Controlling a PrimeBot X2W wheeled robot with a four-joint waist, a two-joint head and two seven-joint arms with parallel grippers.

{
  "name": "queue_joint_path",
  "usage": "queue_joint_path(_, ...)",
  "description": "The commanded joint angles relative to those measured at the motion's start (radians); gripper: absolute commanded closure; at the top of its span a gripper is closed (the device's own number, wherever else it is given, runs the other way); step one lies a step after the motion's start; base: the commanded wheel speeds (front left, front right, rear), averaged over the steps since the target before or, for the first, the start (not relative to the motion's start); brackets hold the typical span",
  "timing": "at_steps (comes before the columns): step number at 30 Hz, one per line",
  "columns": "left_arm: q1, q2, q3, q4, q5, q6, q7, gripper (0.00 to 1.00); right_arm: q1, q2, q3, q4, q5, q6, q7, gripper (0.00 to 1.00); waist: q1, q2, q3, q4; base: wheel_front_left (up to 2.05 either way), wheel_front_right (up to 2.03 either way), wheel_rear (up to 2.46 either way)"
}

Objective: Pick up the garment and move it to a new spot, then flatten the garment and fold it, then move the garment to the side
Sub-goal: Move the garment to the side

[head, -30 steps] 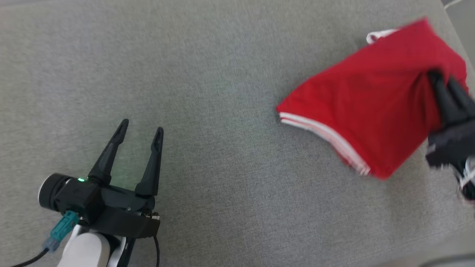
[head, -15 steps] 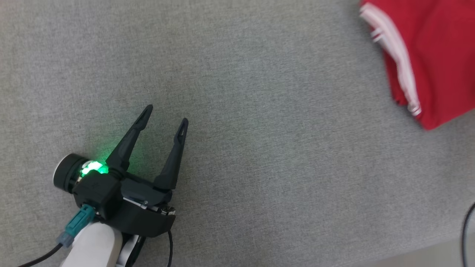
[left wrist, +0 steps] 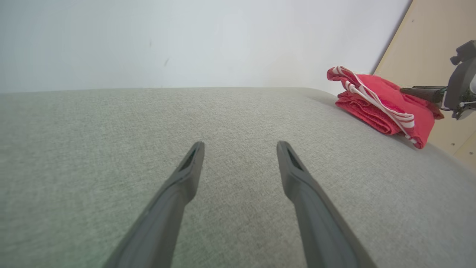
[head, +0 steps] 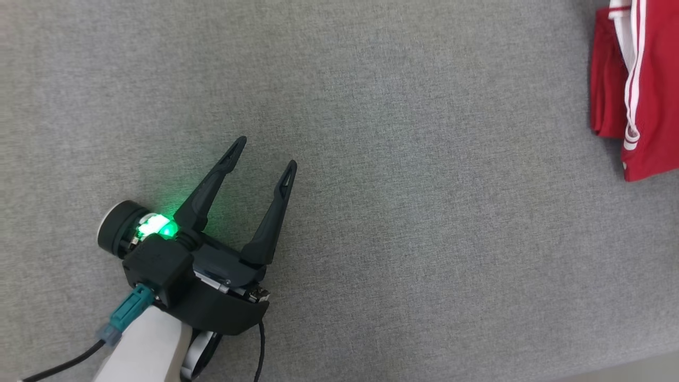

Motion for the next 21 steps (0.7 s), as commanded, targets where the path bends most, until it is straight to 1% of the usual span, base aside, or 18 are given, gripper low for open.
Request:
queue_joint_path(1, 0.012, 0.002, 0.0, 0.035, -0.009, 0.003, 0.003, 0.0, -0.007, 0.003, -0.004, 0.014, -0.02, -0.001, -0.01, 0.0, 0.0, 0.0, -0.01, 0.005, 0.0, 0.0, 0.0)
queue_joint_path(4, 0.025, 0.004, 0.011, 0.043, -0.019, 0.012, -0.011, 0.0, -0.007, 0.024, -0.033, 0.035, -0.043, -0.001, -0.032, 0.0, 0.0, 0.0, -0.037, 0.008, 0.0, 0.0, 0.0)
queue_joint_path(6, 0.035, 0.006, 0.02, 0.051, -0.026, 0.019, -0.017, 0.0, 0.0, 0.03, -0.065, 0.01, -0.062, -0.001, -0.037, 0.0, 0.0, 0.0, -0.058, 0.011, 0.0, 0.0, 0.0)
queue_joint_path(8, 0.044, 0.004, 0.028, 0.058, -0.036, 0.026, -0.027, 0.0, 0.024, 0.039, -0.12, -0.062, -0.093, -0.001, -0.037, 0.0, 0.0, 0.0, -0.082, 0.016, 0.0, 0.0, 0.0)
queue_joint_path(13, 0.076, 0.0, 0.056, 0.069, -0.048, 0.055, -0.046, 0.0, 0.159, 0.117, -0.263, -0.302, -0.191, -0.001, -0.036, 0.0, 0.0, 0.0, -0.147, 0.037, 0.0, 0.0, 0.0)
queue_joint_path(17, 0.105, 0.005, 0.083, 0.079, -0.063, 0.074, -0.058, 0.0, 0.285, 0.215, -0.342, -0.49, -0.268, -0.001, -0.037, 0.0, 0.0, 0.0, -0.195, 0.064, 0.0, 0.0, 0.0)
queue_joint_path(21, 0.126, 0.01, 0.11, 0.079, -0.082, 0.087, -0.072, 0.0, 0.394, 0.314, -0.355, -0.642, -0.326, -0.001, -0.037, 0.0, 0.0, 0.0, -0.23, 0.093, 0.0, 0.0, 0.0)
